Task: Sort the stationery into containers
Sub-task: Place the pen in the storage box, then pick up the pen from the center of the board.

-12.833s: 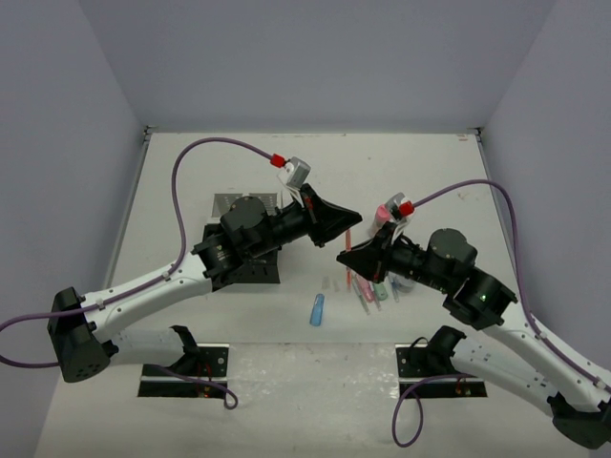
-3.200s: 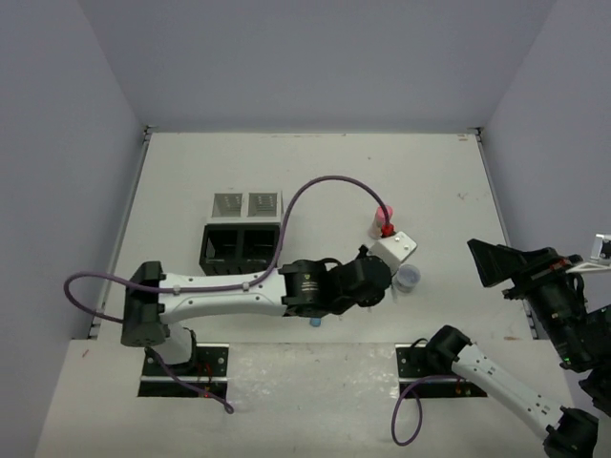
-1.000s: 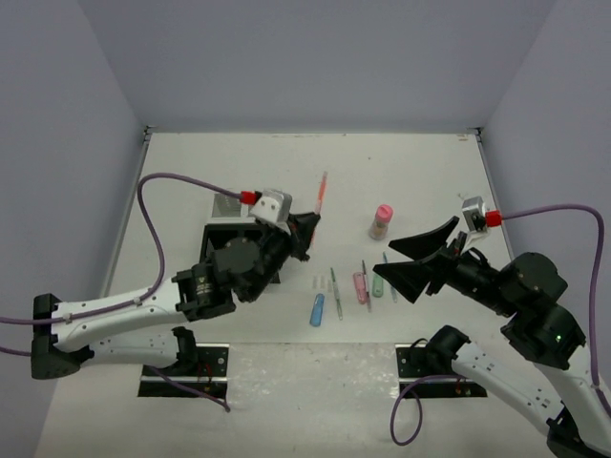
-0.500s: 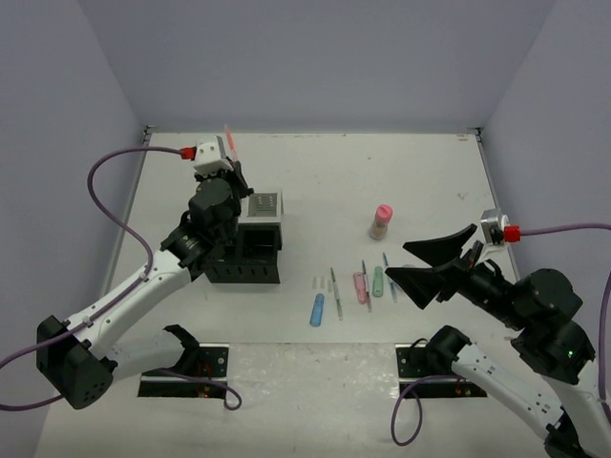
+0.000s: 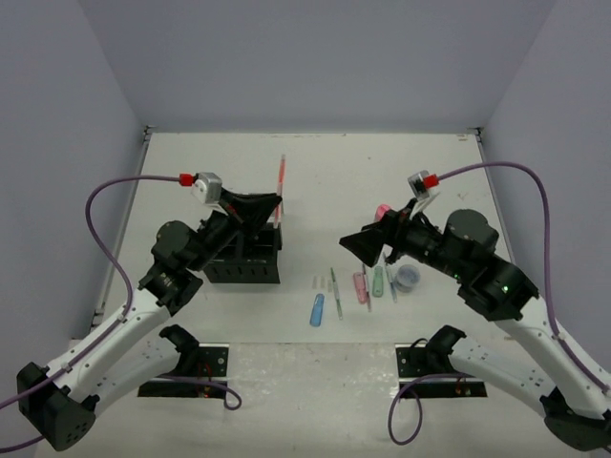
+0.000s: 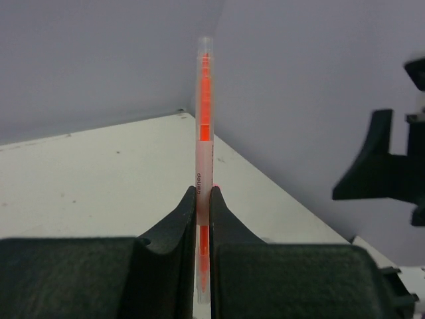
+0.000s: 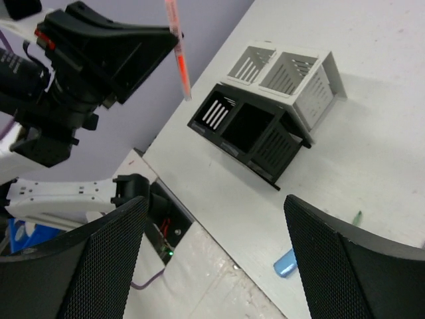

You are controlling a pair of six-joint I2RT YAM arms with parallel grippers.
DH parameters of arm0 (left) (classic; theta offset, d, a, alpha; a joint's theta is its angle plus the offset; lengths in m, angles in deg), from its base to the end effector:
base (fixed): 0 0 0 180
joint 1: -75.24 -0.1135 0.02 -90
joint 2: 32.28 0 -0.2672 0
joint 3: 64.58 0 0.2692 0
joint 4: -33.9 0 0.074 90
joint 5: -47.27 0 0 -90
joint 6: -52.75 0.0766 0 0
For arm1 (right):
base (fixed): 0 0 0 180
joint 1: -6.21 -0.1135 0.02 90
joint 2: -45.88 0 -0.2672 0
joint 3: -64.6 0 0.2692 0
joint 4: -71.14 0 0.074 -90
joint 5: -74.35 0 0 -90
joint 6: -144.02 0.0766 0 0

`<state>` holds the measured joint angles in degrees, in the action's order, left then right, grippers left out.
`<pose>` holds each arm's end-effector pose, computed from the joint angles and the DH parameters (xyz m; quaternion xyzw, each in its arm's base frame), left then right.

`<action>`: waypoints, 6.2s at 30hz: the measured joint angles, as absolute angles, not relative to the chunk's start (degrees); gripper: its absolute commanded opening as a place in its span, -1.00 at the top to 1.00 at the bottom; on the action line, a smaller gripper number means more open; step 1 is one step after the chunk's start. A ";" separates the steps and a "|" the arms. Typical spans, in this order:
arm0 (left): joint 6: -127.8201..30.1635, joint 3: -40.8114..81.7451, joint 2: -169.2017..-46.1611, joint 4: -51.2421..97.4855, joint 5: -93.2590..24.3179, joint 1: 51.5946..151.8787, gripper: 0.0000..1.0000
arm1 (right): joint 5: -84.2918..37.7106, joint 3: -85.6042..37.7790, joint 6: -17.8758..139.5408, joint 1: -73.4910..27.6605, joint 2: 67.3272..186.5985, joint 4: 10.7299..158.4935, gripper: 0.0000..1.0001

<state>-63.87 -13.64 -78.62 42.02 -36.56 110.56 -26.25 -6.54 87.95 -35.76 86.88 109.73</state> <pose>0.1995 -0.1514 0.3615 0.0892 0.6185 -0.4302 0.6515 0.1384 0.1434 0.4020 -0.1130 0.7480 0.4551 0.4698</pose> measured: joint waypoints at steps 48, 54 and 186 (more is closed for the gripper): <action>-67.88 -15.45 -80.82 45.77 -20.37 112.10 0.57 | 2.10 -34.86 90.29 -51.36 120.52 110.77 1.00; -66.64 -12.03 -84.36 43.93 -19.73 112.29 -0.04 | 3.44 -36.61 90.21 -53.85 121.53 111.51 1.00; -67.73 0.02 -75.45 -14.25 -67.85 108.62 -1.00 | -3.60 2.55 99.70 -49.99 134.94 115.67 0.45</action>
